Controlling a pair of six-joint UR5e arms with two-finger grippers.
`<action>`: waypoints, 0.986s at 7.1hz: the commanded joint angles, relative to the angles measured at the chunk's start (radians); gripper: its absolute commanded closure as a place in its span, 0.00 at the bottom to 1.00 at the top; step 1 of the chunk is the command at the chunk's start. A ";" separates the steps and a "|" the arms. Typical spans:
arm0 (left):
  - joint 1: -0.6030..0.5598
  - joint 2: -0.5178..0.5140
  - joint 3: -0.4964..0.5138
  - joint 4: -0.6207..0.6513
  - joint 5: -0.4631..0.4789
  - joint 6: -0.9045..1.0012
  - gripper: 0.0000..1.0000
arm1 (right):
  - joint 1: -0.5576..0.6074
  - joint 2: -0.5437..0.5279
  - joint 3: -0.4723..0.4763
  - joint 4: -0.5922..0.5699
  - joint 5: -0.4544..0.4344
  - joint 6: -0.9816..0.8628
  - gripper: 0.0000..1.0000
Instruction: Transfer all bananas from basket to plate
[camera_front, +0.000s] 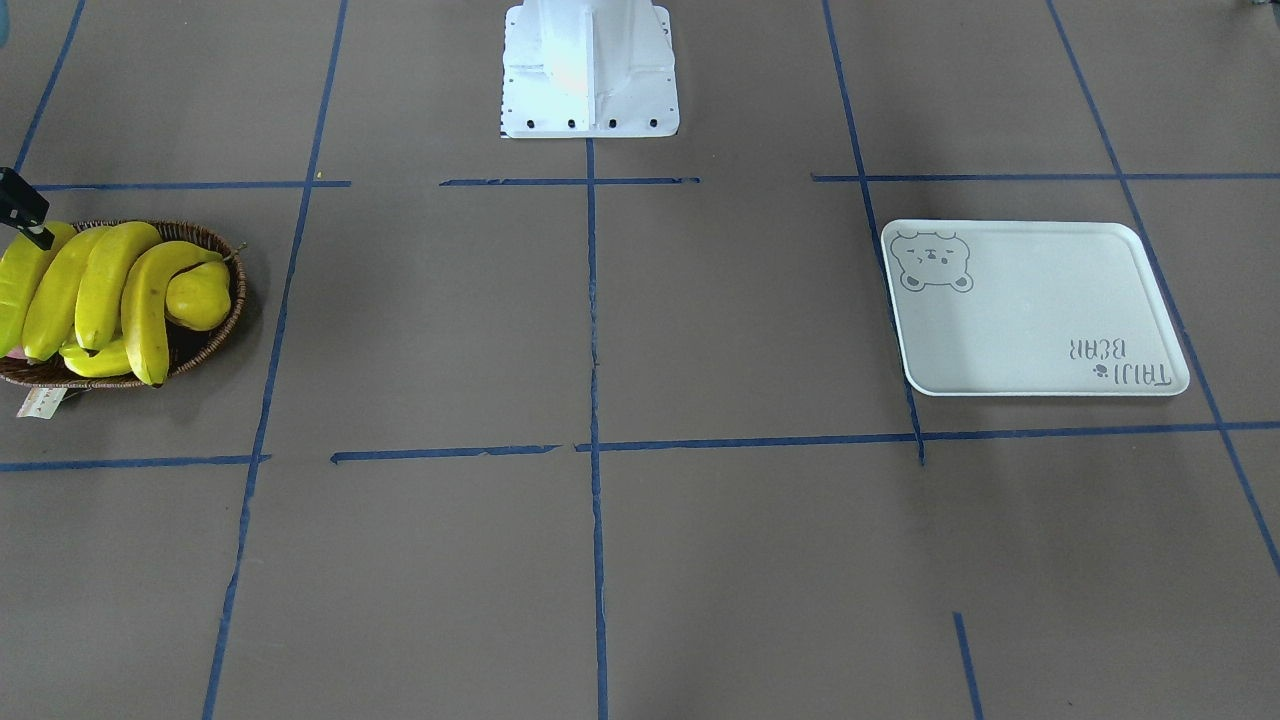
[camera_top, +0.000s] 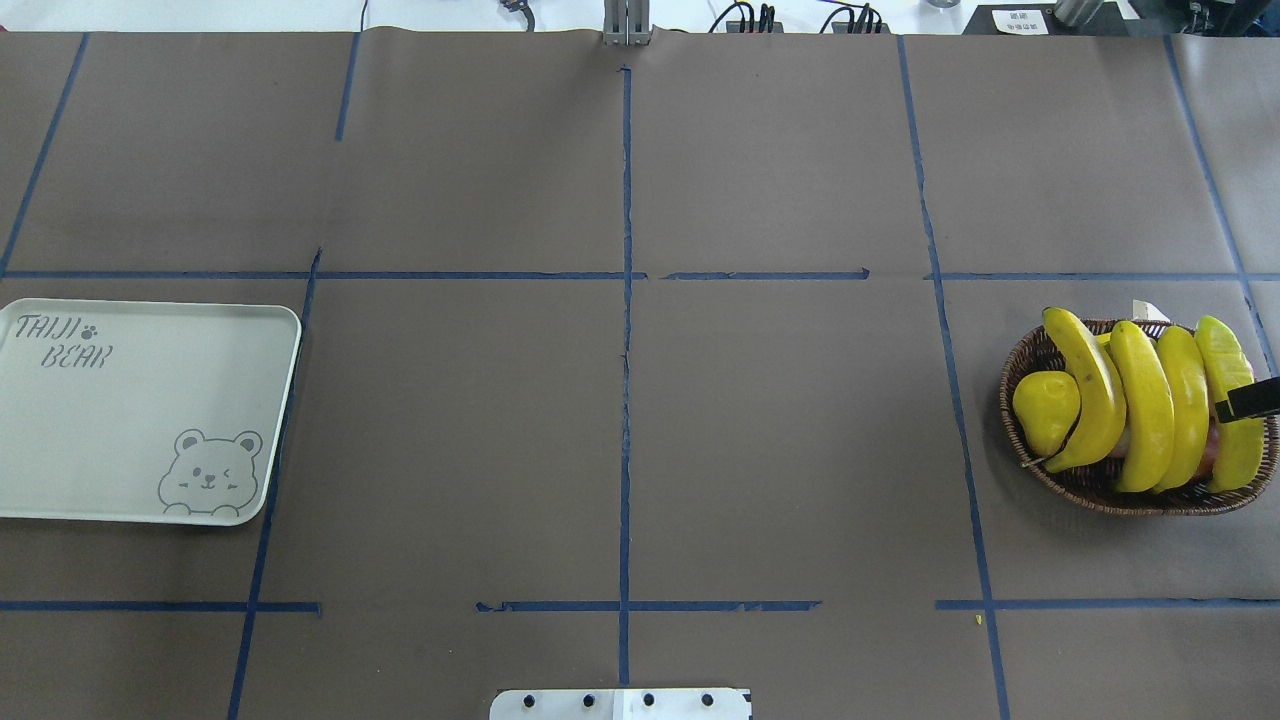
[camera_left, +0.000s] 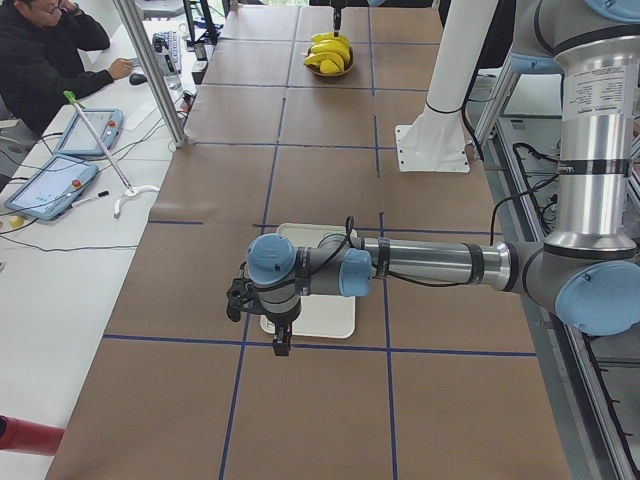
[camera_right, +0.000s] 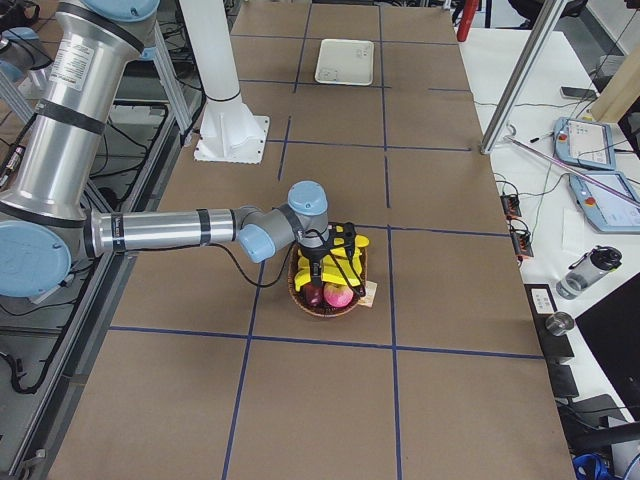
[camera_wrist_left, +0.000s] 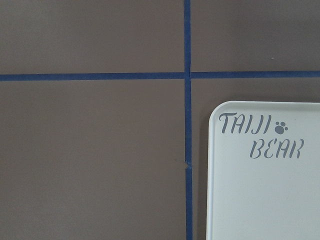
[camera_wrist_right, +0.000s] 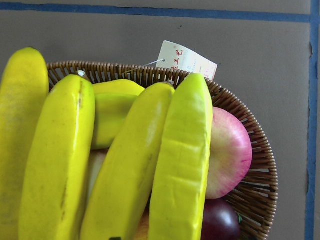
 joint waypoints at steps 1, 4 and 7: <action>0.000 0.000 -0.002 0.000 0.000 0.000 0.00 | -0.005 -0.013 -0.003 0.000 -0.008 -0.006 0.23; 0.000 0.000 -0.003 0.000 0.000 0.000 0.00 | -0.010 -0.007 -0.026 0.000 -0.008 -0.005 0.23; 0.000 0.000 -0.003 -0.002 0.000 0.000 0.00 | -0.011 -0.002 -0.040 0.000 -0.008 -0.005 0.21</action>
